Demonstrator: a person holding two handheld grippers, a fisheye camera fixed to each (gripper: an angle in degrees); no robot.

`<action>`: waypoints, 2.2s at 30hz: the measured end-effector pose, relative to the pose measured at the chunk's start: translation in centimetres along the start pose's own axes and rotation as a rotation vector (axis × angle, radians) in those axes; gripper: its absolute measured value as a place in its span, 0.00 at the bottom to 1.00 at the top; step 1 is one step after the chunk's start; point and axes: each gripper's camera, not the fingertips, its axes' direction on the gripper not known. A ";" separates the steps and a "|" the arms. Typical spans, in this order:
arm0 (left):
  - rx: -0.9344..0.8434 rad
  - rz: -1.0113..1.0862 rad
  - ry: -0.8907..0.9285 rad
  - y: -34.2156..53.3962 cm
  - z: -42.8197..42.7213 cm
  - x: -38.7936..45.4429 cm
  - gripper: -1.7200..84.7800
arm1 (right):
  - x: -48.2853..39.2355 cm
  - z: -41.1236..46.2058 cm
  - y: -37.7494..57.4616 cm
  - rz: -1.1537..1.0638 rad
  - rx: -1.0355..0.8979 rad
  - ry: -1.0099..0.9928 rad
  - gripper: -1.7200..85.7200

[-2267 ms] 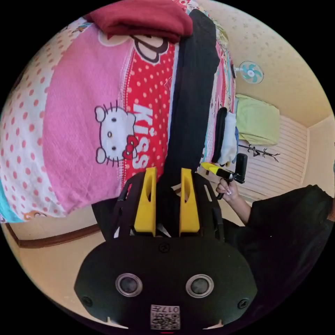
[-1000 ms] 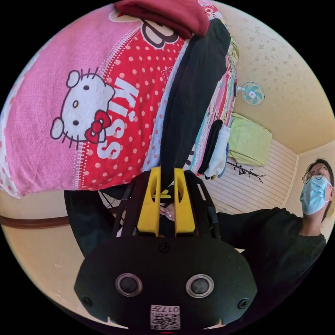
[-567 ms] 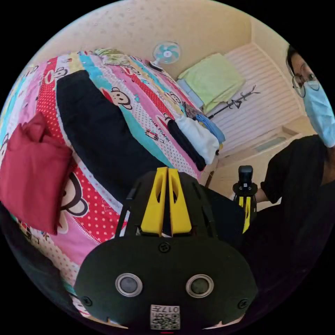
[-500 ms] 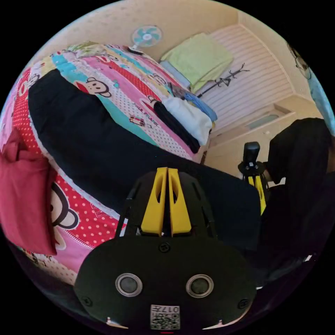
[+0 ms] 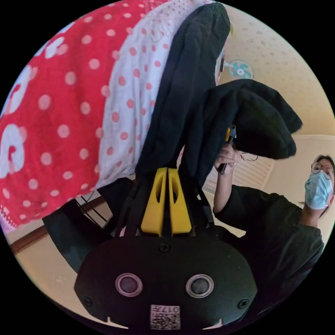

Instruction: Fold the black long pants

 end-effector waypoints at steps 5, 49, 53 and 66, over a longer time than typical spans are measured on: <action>0.083 0.085 -0.122 1.2 -4.3 1.8 0.01 | -4.0 -4.1 3.4 -0.082 0.083 0.053 0.20; 0.176 0.205 0.026 -9.0 -3.6 -1.2 0.15 | -10.9 -8.4 12.0 -0.058 0.190 0.182 0.23; 0.217 0.256 -0.059 -10.5 -1.8 1.1 0.24 | -9.1 -8.2 15.7 0.038 0.115 0.608 0.31; 0.049 -0.061 -0.059 -1.8 9.8 0.6 0.21 | -4.4 -2.5 28.8 0.486 -0.166 0.198 0.20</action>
